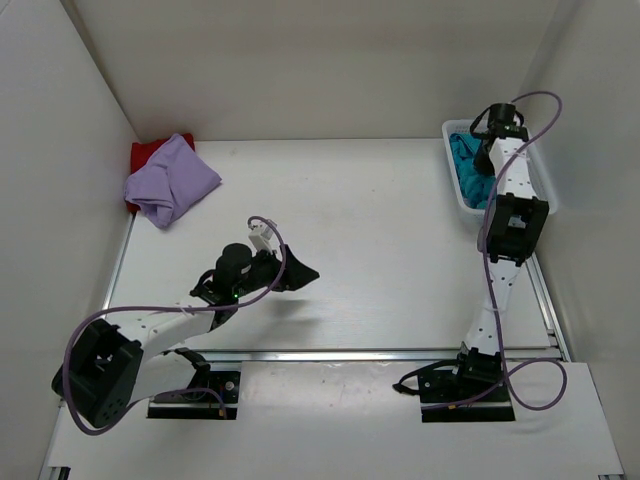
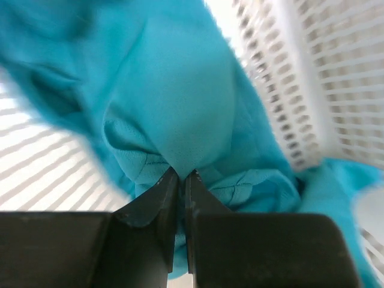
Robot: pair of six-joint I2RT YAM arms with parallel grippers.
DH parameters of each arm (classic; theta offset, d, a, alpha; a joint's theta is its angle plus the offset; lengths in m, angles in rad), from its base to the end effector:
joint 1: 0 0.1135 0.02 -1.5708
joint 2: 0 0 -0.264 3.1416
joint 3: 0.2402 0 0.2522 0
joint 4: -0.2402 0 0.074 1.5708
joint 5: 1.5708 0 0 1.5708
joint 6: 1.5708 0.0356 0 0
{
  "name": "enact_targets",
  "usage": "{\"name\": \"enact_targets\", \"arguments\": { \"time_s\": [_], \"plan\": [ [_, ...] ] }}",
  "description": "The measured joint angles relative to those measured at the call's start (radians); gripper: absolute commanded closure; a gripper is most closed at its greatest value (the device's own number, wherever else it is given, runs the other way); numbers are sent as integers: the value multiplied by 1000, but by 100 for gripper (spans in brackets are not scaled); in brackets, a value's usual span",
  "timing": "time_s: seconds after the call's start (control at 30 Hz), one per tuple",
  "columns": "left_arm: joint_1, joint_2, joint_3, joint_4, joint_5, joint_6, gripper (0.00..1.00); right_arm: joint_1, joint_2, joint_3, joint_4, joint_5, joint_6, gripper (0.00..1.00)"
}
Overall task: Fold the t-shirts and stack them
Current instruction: Grab crumpled tshirt from bin with the right arm, then move the tshirt to the center of the board
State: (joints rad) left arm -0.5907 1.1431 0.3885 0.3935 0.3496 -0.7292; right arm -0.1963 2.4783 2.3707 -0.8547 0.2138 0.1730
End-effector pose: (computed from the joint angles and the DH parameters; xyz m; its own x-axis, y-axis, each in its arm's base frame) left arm 0.1847 -0.1385 0.1917 -0.7448 -0.2543 -0.6170 0.3932 0.5799 -0.7135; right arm 0.5283 -0.1128 0.2201 -0.7394 0.3186 -0.5931 0.4435 0.8933 -0.0731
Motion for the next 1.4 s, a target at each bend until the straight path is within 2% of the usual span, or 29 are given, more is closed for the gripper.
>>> {"name": "enact_targets", "arguments": {
  "time_s": [0.1,0.27,0.4,0.5,0.63,0.73,0.8,0.83,0.9,1.0,1.07,1.13,1.2,1.33,1.4],
  "plan": [
    [4,2,6,-6,3,-6,24,6,-116,14,-13,-14,4,100],
    [29,5,45,-11,17,-17,24,26,-446,3,25,-72,3,100],
    [72,7,73,-8,33,-34,25,96,-823,-220,198,-220,4,100],
    [115,5,78,-10,40,-48,25,227,-1070,-377,316,-352,7,100],
    [172,-18,78,-25,42,-70,25,491,-1207,-400,430,-489,-2,100],
    [215,-62,75,-27,42,-90,24,671,-1240,-397,494,-549,-18,100],
    [248,-103,58,-23,42,-106,24,716,-1246,-403,536,-606,-13,100],
    [264,-126,47,-23,43,-112,24,698,-1252,-428,570,-646,3,100],
    [295,-175,14,-27,43,-125,24,586,-1280,-549,680,-742,68,100],
    [362,-261,-32,-60,45,-127,24,396,-1360,-945,1005,-896,282,100],
    [409,-306,-51,-79,45,-126,24,351,-1347,-1157,1146,-946,390,100],
    [436,-322,-52,-101,31,-112,24,352,-1271,-1303,1223,-972,458,100],
    [420,-307,-51,-108,19,-98,25,358,-1107,-1364,1234,-982,488,100],
    [401,-221,-49,-118,18,-82,24,343,-824,-1371,1222,-999,537,100],
    [404,-172,-41,-137,13,-71,24,317,-719,-1304,1155,-997,544,100]
  ]
}}
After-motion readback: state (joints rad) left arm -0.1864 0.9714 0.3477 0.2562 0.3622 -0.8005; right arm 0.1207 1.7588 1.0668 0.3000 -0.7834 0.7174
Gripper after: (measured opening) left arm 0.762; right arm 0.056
